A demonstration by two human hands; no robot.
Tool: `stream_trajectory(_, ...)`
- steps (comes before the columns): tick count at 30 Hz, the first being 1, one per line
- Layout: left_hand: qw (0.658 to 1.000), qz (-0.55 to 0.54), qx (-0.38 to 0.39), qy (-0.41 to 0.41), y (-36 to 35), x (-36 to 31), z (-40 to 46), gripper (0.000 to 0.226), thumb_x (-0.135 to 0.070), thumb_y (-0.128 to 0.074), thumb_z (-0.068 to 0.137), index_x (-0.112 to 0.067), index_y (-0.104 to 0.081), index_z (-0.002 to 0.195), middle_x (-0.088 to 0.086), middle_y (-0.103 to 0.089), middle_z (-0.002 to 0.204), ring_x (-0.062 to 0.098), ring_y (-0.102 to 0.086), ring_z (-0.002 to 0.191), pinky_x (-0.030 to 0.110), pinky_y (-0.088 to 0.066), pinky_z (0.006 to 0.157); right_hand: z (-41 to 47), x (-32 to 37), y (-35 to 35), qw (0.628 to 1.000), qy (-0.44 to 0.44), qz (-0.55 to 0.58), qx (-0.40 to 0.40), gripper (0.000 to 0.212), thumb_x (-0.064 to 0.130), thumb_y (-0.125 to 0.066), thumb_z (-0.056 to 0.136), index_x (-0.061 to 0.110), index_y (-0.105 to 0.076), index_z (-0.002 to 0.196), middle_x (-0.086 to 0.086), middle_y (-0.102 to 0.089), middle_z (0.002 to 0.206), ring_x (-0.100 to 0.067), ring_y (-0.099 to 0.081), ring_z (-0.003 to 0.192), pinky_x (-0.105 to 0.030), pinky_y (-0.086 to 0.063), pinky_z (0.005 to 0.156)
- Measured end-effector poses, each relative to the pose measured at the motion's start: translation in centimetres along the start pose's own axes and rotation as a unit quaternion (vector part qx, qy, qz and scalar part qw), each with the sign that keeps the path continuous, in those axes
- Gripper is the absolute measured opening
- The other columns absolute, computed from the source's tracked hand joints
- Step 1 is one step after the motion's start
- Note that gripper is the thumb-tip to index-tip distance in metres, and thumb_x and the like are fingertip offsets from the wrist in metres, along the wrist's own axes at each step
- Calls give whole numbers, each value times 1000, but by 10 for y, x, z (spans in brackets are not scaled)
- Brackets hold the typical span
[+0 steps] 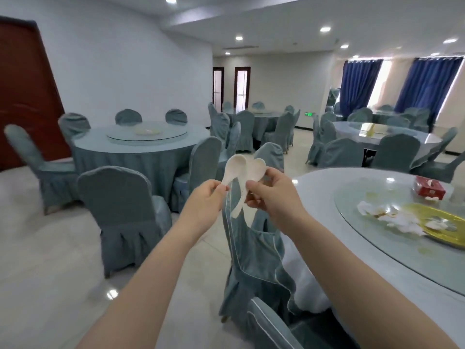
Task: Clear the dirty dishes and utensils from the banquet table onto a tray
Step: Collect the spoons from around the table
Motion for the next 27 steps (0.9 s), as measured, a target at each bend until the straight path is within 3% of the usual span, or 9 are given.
stream_trajectory(3, 1000, 10, 5, 1, 28, 21, 16, 31, -40, -38, 100, -25, -60, 84, -19, -47, 46, -1, -42, 46, 27, -33, 56, 32, -20, -45, 999, -15, 10, 41, 28, 0, -63, 87, 14, -55, 111, 1, -69, 62, -11, -64, 53, -24, -56, 56)
stream_trajectory(5, 999, 51, 5, 4, 46, 38, 34, 32, -47, -38, 98, -30, -58, 79, -21, -55, 57, -3, -48, 55, 27, -35, 59, 59, -37, -73, 998, -26, 21, 50, 26, 0, -62, 87, 14, -57, 109, 0, -70, 63, -12, -64, 53, -23, -55, 55)
stream_trajectory(10, 985, 170, 21, 4, 88, 90, 114, 25, -47, -39, 98, -27, -54, 100, -11, -64, 89, 7, -58, 83, 25, -41, 65, 151, -81, -129, 998, -40, 34, 26, 27, 0, -64, 83, 10, -59, 107, -9, -68, 82, -14, -69, 62, -27, -56, 57)
stream_trajectory(16, 980, 197, -24, 9, 142, 129, 227, 26, -34, -41, 100, -23, -55, 81, -10, -58, 64, 2, -49, 55, 20, -35, 52, 276, -115, -182, 999, -27, 5, 39, 22, 3, -70, 80, 15, -59, 94, 2, -69, 62, -9, -63, 49, -18, -51, 50)
stream_trajectory(20, 990, 132, -30, 41, 181, 158, 290, 15, -24, -52, 95, -22, -65, 88, -5, -68, 66, 0, -53, 49, 14, -44, 54, 346, -147, -212, 997, -27, -40, 54, 20, 6, -73, 77, 20, -64, 88, 5, -68, 66, -3, -62, 55, -20, -53, 55)
stream_trajectory(27, 990, 119, 15, 69, 219, 229, 430, 20, -22, -47, 98, -21, -67, 93, -5, -67, 66, 4, -52, 48, 12, -39, 49, 478, -208, -236, 996, -58, -33, 56, 10, 11, -66, 88, 18, -71, 94, 2, -73, 77, -10, -68, 72, -20, -53, 64)
Point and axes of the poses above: each hand's wrist, its own z-axis towards the middle knuckle, its own y-axis out of the back of the hand, x = y × z, the point moved 2 cm from there along z, towards the middle knuckle
